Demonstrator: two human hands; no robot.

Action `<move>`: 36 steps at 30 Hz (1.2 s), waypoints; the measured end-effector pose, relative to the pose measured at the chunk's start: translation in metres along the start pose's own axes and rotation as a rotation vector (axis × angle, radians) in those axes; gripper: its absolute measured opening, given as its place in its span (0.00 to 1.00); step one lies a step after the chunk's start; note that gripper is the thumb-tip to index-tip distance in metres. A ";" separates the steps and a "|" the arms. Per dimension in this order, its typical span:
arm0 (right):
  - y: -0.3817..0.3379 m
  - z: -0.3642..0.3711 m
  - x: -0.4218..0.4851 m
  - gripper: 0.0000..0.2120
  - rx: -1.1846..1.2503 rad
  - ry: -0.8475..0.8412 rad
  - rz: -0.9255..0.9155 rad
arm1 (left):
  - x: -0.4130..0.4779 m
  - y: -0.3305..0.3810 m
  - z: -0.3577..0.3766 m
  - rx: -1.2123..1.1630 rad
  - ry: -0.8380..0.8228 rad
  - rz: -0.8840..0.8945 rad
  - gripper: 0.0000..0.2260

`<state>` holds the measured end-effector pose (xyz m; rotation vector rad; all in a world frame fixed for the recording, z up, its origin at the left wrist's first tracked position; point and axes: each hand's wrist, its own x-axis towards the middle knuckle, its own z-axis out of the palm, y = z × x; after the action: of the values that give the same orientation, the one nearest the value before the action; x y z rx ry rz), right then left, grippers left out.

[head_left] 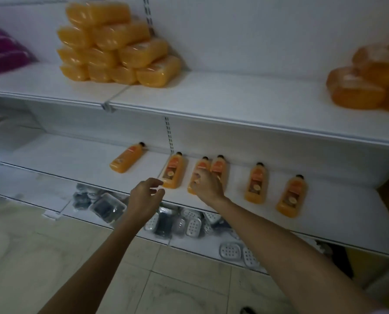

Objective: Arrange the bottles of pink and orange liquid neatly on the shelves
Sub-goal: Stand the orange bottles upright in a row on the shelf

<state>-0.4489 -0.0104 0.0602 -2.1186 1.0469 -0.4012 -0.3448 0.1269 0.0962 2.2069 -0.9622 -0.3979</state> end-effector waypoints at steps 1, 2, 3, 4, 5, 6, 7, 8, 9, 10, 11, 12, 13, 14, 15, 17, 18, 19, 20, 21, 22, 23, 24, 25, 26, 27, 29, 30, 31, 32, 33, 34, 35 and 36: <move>0.018 -0.006 0.000 0.08 -0.018 0.011 0.049 | 0.003 0.002 0.012 0.009 -0.030 0.006 0.12; 0.039 -0.012 0.002 0.08 -0.032 0.033 0.094 | 0.007 0.007 0.025 0.018 -0.058 0.015 0.12; 0.059 -0.020 0.003 0.09 -0.038 0.060 0.132 | 0.011 0.012 0.038 0.024 -0.081 0.025 0.12; 0.079 -0.029 0.003 0.12 -0.036 0.086 0.166 | 0.015 0.019 0.054 0.021 -0.103 0.037 0.12; 0.099 -0.039 0.003 0.14 -0.030 0.108 0.207 | 0.020 0.027 0.071 0.014 -0.132 0.054 0.12; 0.119 -0.049 0.002 0.15 -0.029 0.133 0.247 | 0.026 0.035 0.091 0.005 -0.167 0.072 0.12; 0.139 -0.059 0.000 0.14 -0.041 0.152 0.283 | 0.031 0.043 0.112 -0.009 -0.202 0.088 0.12; 0.160 -0.069 -0.002 0.12 -0.059 0.169 0.307 | 0.036 0.052 0.133 -0.034 -0.231 0.089 0.12; 0.180 -0.078 -0.004 0.11 -0.074 0.179 0.336 | 0.041 0.062 0.155 -0.072 -0.254 0.070 0.12; 0.201 -0.086 -0.006 0.12 -0.069 0.187 0.375 | 0.045 0.070 0.177 -0.115 -0.272 0.040 0.12; 0.219 -0.095 -0.008 0.14 -0.043 0.203 0.424 | 0.050 0.076 0.199 -0.157 -0.293 0.015 0.11; 0.237 -0.103 -0.010 0.16 -0.025 0.233 0.476 | 0.055 0.081 0.222 -0.187 -0.318 -0.008 0.11; 0.255 -0.110 -0.010 0.18 -0.018 0.271 0.517 | 0.061 0.084 0.243 -0.208 -0.339 -0.030 0.12; 0.272 -0.116 -0.009 0.19 -0.021 0.308 0.554 | 0.068 0.087 0.264 -0.208 -0.350 -0.046 0.13; 0.288 -0.119 -0.006 0.20 -0.015 0.333 0.593 | 0.078 0.090 0.283 -0.197 -0.347 -0.054 0.16; 0.314 -0.121 0.005 0.23 0.012 0.336 0.646 | 0.098 0.094 0.317 -0.167 -0.306 -0.100 0.21; 0.324 -0.119 0.012 0.25 0.027 0.332 0.663 | 0.110 0.095 0.333 -0.150 -0.287 -0.136 0.24; 0.332 -0.117 0.019 0.28 0.038 0.332 0.685 | 0.120 0.096 0.348 -0.114 -0.278 -0.168 0.27; 0.339 -0.113 0.027 0.31 0.031 0.330 0.711 | 0.127 0.096 0.363 -0.057 -0.285 -0.197 0.30; 0.342 -0.109 0.035 0.34 0.015 0.320 0.739 | 0.132 0.095 0.375 0.023 -0.302 -0.220 0.32; 0.344 -0.105 0.043 0.37 0.002 0.312 0.765 | 0.135 0.094 0.385 0.118 -0.326 -0.229 0.33; 0.347 -0.100 0.049 0.40 0.018 0.301 0.792 | 0.135 0.093 0.391 0.204 -0.347 -0.225 0.35; 0.347 -0.097 0.054 0.42 0.059 0.293 0.820 | 0.133 0.091 0.394 0.261 -0.370 -0.217 0.37; 0.347 -0.095 0.057 0.43 0.117 0.279 0.851 | 0.131 0.091 0.394 0.280 -0.397 -0.218 0.38; 0.347 -0.095 0.059 0.42 0.169 0.259 0.870 | 0.129 0.089 0.392 0.262 -0.423 -0.244 0.39; 0.344 -0.096 0.059 0.41 0.197 0.228 0.879 | 0.126 0.088 0.386 0.217 -0.446 -0.290 0.38; 0.335 -0.098 0.053 0.40 0.193 0.193 0.848 | 0.113 0.081 0.368 0.137 -0.461 -0.354 0.35; 0.330 -0.097 0.049 0.40 0.175 0.191 0.804 | 0.104 0.076 0.357 0.111 -0.459 -0.367 0.34; 0.322 -0.096 0.044 0.39 0.166 0.191 0.747 | 0.095 0.070 0.343 0.080 -0.453 -0.372 0.33; 0.312 -0.094 0.040 0.38 0.163 0.196 0.684 | 0.087 0.064 0.328 0.051 -0.436 -0.372 0.32; 0.300 -0.091 0.038 0.37 0.168 0.200 0.629 | 0.079 0.057 0.311 0.021 -0.408 -0.365 0.32; 0.287 -0.088 0.039 0.35 0.181 0.198 0.572 | 0.075 0.049 0.291 -0.011 -0.370 -0.359 0.31; 0.270 -0.084 0.044 0.33 0.195 0.179 0.521 | 0.071 0.040 0.270 -0.046 -0.325 -0.359 0.31; 0.251 -0.079 0.050 0.32 0.212 0.147 0.463 | 0.068 0.030 0.247 -0.087 -0.277 -0.363 0.30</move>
<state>-0.6006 -0.1884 -0.0696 -1.6165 1.4663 -0.4209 -0.4417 -0.0544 -0.0603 2.2844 -0.6610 -0.9154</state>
